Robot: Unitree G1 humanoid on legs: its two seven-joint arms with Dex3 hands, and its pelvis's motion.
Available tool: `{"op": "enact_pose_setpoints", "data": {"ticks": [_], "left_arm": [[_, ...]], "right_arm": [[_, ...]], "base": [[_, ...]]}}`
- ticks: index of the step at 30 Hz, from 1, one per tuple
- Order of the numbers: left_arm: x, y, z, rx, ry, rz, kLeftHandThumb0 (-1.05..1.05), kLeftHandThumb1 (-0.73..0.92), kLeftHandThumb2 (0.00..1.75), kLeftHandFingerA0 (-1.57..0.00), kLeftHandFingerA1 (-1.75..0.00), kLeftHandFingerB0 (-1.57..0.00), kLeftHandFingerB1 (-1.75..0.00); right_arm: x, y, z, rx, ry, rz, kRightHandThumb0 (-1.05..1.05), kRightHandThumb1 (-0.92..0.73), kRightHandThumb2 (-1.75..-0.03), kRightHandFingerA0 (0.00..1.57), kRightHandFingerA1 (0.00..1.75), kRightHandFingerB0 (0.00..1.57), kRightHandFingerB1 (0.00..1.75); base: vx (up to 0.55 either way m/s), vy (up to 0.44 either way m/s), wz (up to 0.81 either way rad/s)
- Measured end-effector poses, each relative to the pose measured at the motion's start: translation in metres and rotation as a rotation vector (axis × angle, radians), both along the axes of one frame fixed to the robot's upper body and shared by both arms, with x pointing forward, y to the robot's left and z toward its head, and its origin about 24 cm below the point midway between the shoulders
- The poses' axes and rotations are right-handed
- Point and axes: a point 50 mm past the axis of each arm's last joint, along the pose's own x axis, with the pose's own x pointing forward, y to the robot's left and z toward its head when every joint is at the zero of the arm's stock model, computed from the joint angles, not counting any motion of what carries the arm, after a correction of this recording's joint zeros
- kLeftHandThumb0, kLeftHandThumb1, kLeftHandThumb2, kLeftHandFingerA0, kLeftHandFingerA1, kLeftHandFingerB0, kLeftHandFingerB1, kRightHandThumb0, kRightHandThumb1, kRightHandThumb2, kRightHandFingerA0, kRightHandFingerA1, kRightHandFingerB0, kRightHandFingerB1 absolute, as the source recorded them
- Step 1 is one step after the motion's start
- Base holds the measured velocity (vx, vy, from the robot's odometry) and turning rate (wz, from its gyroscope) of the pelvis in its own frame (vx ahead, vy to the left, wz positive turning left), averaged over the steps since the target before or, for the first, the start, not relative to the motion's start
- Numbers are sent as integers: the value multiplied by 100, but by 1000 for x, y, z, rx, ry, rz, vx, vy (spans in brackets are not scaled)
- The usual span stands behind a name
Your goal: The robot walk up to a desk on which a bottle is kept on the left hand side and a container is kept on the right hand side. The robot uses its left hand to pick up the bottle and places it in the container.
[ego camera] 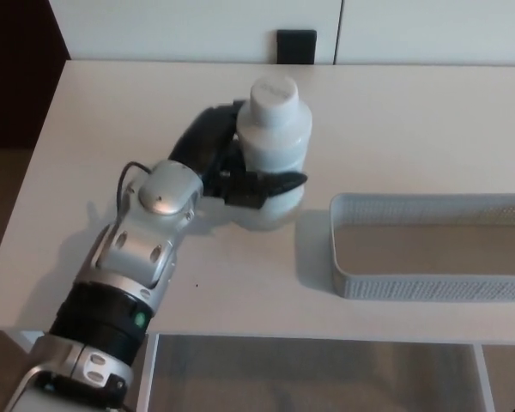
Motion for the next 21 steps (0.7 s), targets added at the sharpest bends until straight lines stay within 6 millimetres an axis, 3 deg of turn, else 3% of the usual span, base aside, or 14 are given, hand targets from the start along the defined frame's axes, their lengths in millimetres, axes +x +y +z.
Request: {"op": "enact_pose_setpoints", "data": {"ticks": [2, 3, 4, 5, 6, 10, 11, 13, 14, 17, 21], "left_arm": [[-1, -3, 10, -19, -39, -6, -18, 80, 64, -92, -126, -73, -74], [-1, -3, 11, -21, -43, -7, -14, 82, 64, -108, -125, -79, -90], [-2, -7, 21, -44, -80, -17, -14, 82, 64, -108, -125, -79, -90], [-5, -13, 32, -73, -120, -30, -30, 75, 68, -111, -124, -90, -92], [-5, -13, 32, -73, -120, -30, -36, 74, 69, -104, -118, -92, -90], [-17, -43, 64, -130, -240, -122, -34, 76, 66, -102, -115, -90, -87], [-21, -53, 72, -140, -266, -152, -28, 77, 68, -113, -119, -89, -89], [-27, -64, 81, -151, -297, -190, -29, 77, 68, -115, -122, -87, -89], [-33, -80, 92, -158, -327, -241, -29, 77, 68, -115, -122, -87, -89], [-39, -97, 96, -148, -330, -291, -33, 73, 77, -121, -125, -87, -100], [-42, -116, 86, -91, -296, -336, -34, 71, 80, -122, -124, -87, -98]], "right_arm": [[1, 0, 1, -1, -3, 2, -46, -47, -54, 68, 60, 47, 46], [1, 0, 1, -1, -3, 2, -47, -49, -54, 70, 60, 47, 46], [2, 0, 1, -1, -5, 4, -47, -49, -54, 70, 60, 47, 46], [3, 1, 1, -2, -6, 6, -47, -47, -53, 69, 61, 47, 47], [3, 1, 1, -2, -6, 6, -48, -46, -53, 70, 61, 48, 47], [3, 2, 0, -2, 0, 13, -47, -46, -53, 70, 61, 48, 48], [3, 2, -1, -1, 3, 14, -45, -46, -53, 70, 61, 49, 48], [3, 2, -1, -1, 6, 16, -45, -46, -53, 70, 62, 51, 49], [3, 3, -2, -2, 9, 18, -45, -46, -53, 70, 62, 51, 49], [2, 3, -2, -2, 11, 19, -50, -47, -53, 70, 60, 51, 48], [3, 4, -2, 0, 13, 25, -48, -45, -53, 67, 60, 49, 48]], "base": [[0, 0, 0], [0, 0, 0], [0, 0, 0], [0, 0, 0], [0, 0, 0], [0, 0, 0], [0, 0, 0], [0, 0, 0], [0, 0, 0], [0, 0, 0], [0, 0, 0]]}}
